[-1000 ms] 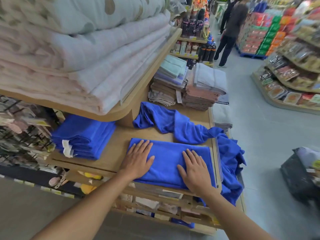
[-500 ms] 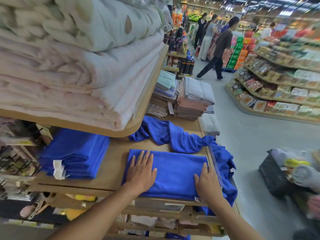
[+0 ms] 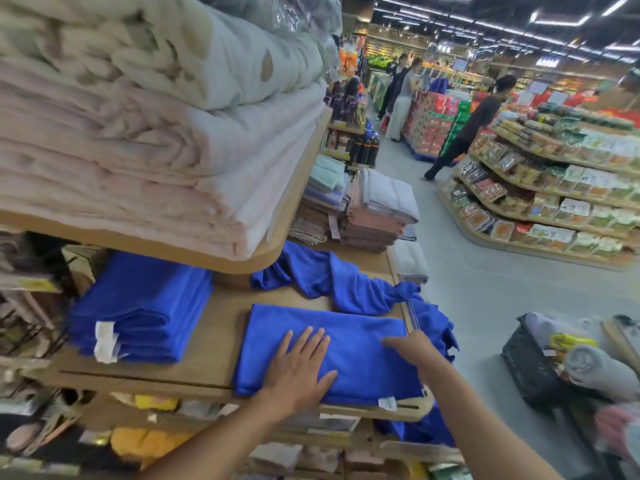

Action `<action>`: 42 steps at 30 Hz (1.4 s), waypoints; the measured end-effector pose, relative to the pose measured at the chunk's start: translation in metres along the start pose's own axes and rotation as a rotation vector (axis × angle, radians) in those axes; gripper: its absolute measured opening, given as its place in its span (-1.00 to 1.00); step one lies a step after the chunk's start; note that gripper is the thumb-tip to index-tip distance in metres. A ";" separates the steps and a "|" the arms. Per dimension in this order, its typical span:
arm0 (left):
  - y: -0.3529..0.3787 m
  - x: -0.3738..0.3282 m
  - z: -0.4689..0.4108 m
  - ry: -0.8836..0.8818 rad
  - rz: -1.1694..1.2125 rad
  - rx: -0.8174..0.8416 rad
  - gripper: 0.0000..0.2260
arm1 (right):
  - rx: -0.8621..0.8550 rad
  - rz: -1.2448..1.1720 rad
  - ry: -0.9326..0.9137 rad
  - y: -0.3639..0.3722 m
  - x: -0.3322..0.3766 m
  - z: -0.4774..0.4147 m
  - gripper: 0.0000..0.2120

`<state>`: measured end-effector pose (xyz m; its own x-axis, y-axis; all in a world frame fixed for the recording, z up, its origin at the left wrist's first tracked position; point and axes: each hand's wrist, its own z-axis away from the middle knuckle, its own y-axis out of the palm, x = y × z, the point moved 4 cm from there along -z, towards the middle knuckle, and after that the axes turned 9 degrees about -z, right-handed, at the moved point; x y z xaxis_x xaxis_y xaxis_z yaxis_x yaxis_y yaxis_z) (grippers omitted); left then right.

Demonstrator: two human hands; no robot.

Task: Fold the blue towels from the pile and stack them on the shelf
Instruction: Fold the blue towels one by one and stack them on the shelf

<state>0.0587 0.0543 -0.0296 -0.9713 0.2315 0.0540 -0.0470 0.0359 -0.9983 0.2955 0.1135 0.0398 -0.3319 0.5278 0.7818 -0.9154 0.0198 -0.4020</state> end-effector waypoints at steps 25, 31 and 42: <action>-0.029 0.109 0.043 -0.613 1.202 -0.375 -0.74 | 0.281 0.257 -0.449 0.155 0.129 0.065 -0.75; -0.026 0.129 0.051 -0.692 1.565 -0.402 -0.52 | 0.379 0.484 -0.521 0.234 0.112 0.070 -0.73; -0.016 0.121 0.045 -0.590 0.974 -0.243 -0.52 | -0.029 0.350 -0.387 0.125 0.044 0.019 -0.34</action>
<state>-0.0689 0.0384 -0.0080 -0.5330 -0.2221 -0.8165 0.7625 0.2922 -0.5772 0.1623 0.1232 0.0327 -0.6818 0.1550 0.7150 -0.7298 -0.0756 -0.6795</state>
